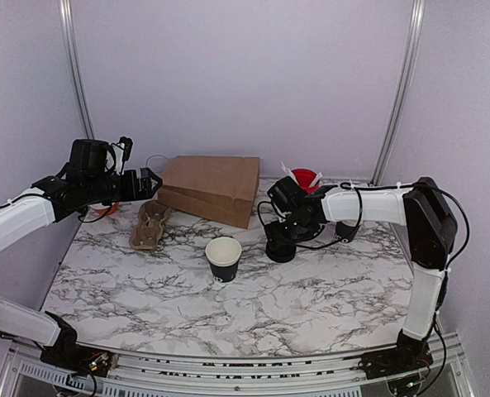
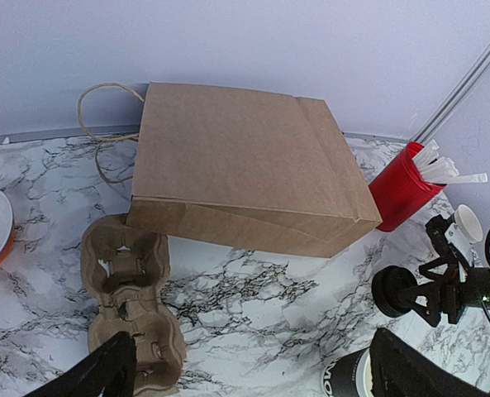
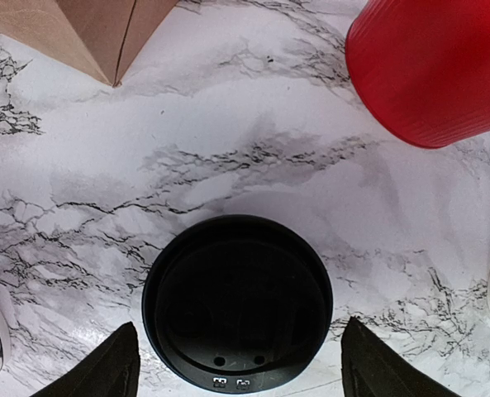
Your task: Pack the takeout coffee
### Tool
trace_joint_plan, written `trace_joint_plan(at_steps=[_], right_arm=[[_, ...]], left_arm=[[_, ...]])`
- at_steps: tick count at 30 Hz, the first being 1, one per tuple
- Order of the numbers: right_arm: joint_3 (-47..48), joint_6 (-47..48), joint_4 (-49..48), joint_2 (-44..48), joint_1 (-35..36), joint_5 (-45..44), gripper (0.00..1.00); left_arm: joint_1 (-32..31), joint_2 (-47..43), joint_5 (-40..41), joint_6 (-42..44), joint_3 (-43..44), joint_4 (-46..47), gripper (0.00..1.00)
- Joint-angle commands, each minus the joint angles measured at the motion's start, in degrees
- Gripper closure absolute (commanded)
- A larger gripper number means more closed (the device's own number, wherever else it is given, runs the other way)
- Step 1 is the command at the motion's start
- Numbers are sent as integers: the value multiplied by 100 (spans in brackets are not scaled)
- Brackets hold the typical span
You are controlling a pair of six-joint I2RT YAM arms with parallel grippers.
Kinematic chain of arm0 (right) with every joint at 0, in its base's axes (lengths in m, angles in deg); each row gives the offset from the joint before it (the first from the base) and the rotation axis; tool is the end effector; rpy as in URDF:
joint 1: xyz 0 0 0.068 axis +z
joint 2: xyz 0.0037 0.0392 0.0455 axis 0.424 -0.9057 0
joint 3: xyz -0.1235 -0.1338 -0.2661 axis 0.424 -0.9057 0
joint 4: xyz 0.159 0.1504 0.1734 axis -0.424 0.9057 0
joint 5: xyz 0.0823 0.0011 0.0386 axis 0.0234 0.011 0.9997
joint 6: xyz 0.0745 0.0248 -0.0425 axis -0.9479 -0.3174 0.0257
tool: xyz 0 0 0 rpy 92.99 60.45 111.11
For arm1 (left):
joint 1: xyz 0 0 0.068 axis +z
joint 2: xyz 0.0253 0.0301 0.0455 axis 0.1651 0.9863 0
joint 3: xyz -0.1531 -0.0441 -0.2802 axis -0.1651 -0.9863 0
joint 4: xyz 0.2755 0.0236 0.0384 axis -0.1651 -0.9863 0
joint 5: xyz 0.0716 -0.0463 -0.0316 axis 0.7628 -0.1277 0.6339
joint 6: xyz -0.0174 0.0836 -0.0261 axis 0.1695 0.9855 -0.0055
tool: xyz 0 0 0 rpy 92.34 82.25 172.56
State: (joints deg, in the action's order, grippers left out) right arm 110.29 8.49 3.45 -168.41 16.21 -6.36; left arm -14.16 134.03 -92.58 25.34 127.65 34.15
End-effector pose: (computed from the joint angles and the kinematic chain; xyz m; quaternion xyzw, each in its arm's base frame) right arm 0.3554 0.2885 0.1881 -0.1428 0.9560 0.0264 0.2548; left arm 0.3009 -0.1363 0.3603 0.0586 0.8312 -0.2149 0.5095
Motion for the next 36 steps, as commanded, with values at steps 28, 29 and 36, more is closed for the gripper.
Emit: trace_joint_plan(at_steps=[28, 29, 36], right_arm=[[101, -78, -191, -278, -43, -2, 25], [113, -80, -186, -257, -41, -3, 26], [147, -83, -138, -145, -36, -47, 27]], left_arm=[[21, 60, -44, 3, -35, 13, 1], [20, 48, -44, 6, -37, 14, 1], [19, 37, -51, 3, -33, 8, 1]])
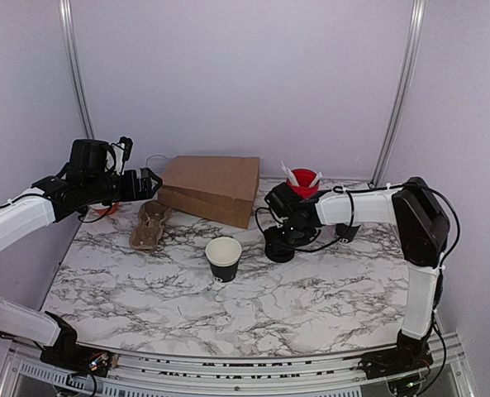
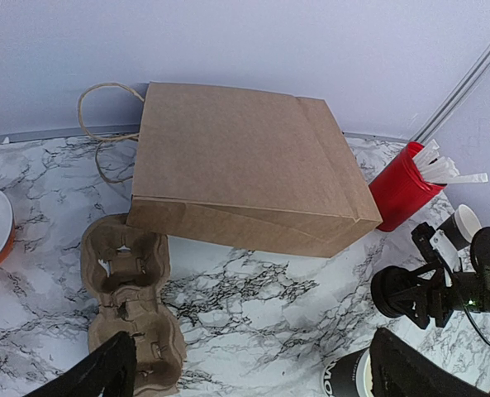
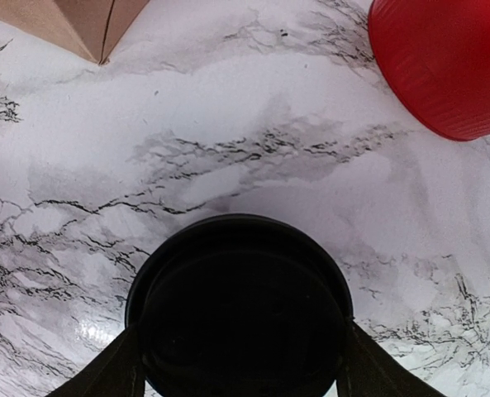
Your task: Pack the takeout coffee
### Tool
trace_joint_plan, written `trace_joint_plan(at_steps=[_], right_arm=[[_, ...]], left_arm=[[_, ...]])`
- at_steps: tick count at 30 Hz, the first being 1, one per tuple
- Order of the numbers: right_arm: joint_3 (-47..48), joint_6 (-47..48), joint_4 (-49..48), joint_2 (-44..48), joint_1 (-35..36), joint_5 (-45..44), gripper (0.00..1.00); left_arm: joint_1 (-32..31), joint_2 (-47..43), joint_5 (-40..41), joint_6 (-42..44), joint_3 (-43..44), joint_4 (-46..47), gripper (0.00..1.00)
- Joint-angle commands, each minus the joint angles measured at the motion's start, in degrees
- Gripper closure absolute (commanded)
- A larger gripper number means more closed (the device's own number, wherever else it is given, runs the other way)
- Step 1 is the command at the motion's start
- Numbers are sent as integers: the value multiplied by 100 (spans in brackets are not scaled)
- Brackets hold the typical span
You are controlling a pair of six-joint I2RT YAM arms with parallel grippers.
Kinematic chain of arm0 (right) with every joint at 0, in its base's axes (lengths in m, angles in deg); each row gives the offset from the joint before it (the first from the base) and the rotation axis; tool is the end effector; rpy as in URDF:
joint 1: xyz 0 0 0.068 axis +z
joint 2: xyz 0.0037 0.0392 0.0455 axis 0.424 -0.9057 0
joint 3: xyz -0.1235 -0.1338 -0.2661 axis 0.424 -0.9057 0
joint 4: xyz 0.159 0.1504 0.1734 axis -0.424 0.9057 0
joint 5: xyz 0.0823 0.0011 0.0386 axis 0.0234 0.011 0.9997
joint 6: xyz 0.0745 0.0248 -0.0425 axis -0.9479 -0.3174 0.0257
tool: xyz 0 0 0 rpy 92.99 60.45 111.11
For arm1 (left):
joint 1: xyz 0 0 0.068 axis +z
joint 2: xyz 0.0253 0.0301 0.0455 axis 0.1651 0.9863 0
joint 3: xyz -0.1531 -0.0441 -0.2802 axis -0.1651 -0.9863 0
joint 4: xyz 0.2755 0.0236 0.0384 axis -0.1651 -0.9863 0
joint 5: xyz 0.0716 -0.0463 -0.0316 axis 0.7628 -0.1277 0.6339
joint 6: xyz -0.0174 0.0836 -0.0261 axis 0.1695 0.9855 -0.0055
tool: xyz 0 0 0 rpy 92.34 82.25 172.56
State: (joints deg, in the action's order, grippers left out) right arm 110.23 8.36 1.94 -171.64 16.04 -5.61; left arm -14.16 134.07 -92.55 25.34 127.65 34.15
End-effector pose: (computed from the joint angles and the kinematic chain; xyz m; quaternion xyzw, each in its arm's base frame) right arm 0.3608 0.2928 0.1645 -0.1441 0.9600 0.0237 0.2390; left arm 0.3010 -0.1364 0.3600 0.0585 0.8314 -0.2146 0.5093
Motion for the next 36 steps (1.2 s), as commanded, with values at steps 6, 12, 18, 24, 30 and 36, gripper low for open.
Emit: trace_joint_plan(at_steps=[6, 12, 18, 24, 30, 36], right_arm=[[177, -78, 73, 290, -3, -153, 27], [183, -91, 97, 394, 10, -158, 27], [180, -96, 105, 431, 18, -132, 27], [178, -100, 110, 421, 18, -47, 27], [99, -143, 34, 421, -23, 82, 26], [-2, -218, -107, 441, -104, 275, 25]], left_arm=[[19, 13, -51, 1, -37, 17, 1], [27, -12, -80, -4, -46, 13, 1], [21, -7, -88, -8, -46, 14, 1], [20, 6, -94, 1, -46, 16, 1], [25, 15, -128, 1, -46, 13, 1], [20, -3, -142, 1, -55, 9, 1]])
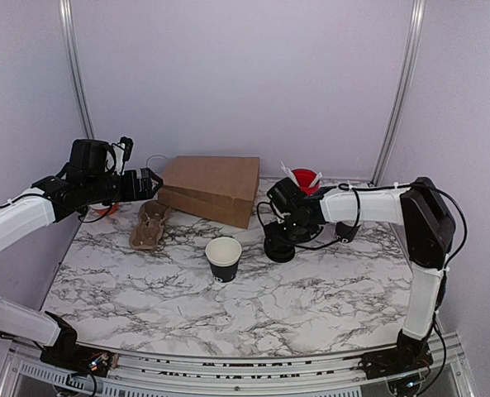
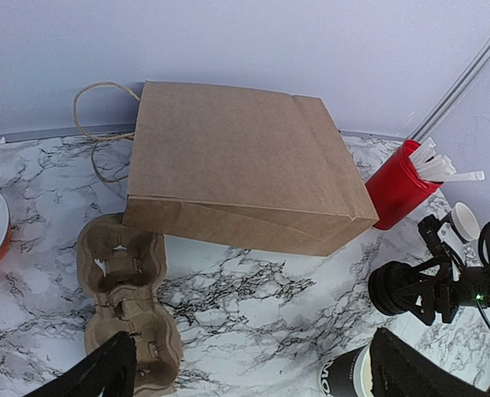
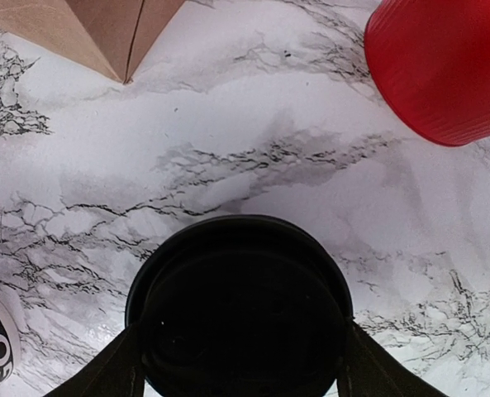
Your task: Pack the takeout coffee
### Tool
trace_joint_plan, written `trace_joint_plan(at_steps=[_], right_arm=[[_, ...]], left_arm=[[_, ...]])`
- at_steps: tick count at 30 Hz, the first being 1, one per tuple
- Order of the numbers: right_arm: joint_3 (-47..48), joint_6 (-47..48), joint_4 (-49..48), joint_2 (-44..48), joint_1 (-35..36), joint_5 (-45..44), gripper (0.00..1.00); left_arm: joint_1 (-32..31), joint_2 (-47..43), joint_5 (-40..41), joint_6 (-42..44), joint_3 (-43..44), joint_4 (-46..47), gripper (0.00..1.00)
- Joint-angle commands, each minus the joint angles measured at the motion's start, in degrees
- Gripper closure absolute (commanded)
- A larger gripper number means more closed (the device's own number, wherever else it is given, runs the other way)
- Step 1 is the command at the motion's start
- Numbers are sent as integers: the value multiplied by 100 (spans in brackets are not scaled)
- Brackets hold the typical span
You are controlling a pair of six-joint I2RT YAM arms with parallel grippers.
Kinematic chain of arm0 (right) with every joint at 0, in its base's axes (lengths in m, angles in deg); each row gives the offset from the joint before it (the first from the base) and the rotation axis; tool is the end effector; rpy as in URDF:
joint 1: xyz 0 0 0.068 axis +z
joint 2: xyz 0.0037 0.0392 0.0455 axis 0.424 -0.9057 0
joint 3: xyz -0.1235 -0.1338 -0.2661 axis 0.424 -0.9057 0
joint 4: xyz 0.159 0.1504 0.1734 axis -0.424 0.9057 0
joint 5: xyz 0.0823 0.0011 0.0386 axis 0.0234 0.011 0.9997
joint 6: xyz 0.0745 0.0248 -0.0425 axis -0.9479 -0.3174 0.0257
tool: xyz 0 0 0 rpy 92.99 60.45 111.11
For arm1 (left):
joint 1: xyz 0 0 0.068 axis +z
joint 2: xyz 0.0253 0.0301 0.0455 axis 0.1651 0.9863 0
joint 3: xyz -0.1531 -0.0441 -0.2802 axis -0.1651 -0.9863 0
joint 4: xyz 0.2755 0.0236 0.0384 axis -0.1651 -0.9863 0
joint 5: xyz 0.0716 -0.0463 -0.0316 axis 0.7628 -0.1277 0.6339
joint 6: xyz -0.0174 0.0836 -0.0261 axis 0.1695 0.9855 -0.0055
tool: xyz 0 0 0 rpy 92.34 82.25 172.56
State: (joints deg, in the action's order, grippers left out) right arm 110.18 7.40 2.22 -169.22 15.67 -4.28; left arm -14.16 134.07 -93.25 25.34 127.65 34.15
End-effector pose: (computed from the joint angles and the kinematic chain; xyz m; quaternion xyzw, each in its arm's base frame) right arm 0.3591 0.2897 0.1823 -0.1333 0.9585 0.0443 0.2480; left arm 0.3006 -0.1372 0.3601 0.0618 0.8310 -0.2193 0.5074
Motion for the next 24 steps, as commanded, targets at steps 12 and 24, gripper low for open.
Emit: trace_joint_plan(at_steps=[12, 24], right_arm=[[-96, -230, -187, 164, -134, 101, 22], [-1, -238, 6, 234, -84, -289, 23]], left_arm=[[23, -34, -69, 17, -72, 17, 1], [19, -38, -60, 29, -90, 23, 1]])
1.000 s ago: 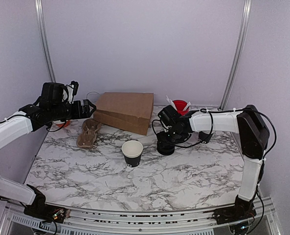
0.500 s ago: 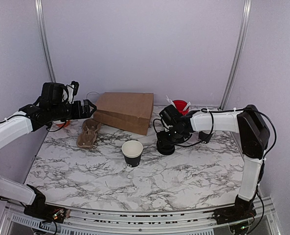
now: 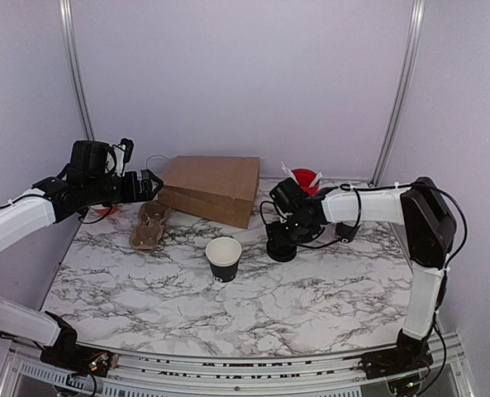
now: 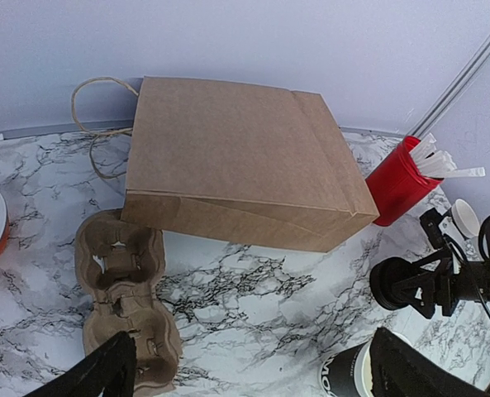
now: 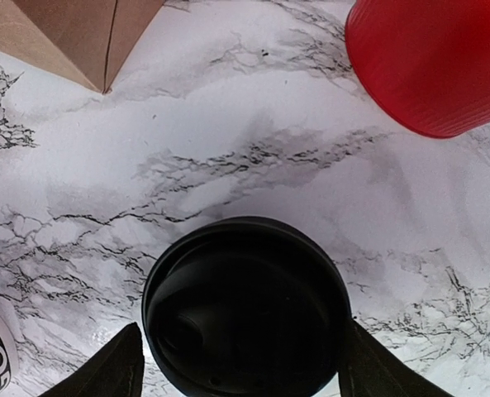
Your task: Pack the takeout coffee
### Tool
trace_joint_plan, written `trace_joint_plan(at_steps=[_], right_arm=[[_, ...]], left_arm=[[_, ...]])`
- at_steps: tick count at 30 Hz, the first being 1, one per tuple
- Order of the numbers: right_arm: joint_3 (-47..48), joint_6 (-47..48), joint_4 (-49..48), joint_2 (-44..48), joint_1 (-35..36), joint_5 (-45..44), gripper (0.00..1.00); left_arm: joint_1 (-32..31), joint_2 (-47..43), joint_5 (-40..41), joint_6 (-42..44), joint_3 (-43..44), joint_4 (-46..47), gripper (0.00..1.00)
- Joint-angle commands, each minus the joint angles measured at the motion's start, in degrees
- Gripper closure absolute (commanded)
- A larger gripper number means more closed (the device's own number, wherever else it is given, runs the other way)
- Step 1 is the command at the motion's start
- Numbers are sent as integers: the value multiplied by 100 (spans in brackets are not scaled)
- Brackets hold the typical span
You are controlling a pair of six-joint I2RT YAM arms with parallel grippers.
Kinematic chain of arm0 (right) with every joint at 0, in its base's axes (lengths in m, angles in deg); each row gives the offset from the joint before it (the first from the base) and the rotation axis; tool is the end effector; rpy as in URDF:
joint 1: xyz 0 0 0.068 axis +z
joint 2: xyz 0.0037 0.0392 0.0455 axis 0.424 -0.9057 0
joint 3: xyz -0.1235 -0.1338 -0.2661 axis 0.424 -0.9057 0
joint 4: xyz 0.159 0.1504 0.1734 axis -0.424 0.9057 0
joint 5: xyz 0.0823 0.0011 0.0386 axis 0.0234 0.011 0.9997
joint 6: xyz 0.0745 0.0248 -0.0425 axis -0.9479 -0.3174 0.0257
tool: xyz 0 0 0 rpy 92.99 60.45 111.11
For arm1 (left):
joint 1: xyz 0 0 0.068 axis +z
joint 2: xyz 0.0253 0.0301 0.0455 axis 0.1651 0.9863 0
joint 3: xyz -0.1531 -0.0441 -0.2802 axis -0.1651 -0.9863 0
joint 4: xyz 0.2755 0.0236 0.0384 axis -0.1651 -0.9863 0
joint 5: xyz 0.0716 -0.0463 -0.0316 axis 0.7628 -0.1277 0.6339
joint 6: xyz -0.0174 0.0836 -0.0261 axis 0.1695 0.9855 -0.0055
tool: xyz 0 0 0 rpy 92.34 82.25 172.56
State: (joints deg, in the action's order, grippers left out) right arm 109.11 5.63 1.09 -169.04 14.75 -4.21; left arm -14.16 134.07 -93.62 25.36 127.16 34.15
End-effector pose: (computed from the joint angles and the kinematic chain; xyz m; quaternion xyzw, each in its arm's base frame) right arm 0.3623 0.2828 0.1789 -0.1106 0.9610 0.0477 0.2491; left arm 0.2999 -0.1375 0.3566 0.0637 0.8332 -0.2206 0.5031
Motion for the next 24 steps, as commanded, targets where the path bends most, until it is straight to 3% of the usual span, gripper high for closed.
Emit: trace_joint_plan(at_steps=[1, 11, 24], right_arm=[[144, -45, 167, 187, 41, -374, 23], [556, 40, 581, -165, 350, -932, 19], [646, 49, 607, -462, 446, -1047, 20]], left_arm=[[19, -34, -27, 32, -42, 24, 1], [21, -21, -36, 34, -42, 22, 1], [23, -7, -34, 31, -42, 24, 1]])
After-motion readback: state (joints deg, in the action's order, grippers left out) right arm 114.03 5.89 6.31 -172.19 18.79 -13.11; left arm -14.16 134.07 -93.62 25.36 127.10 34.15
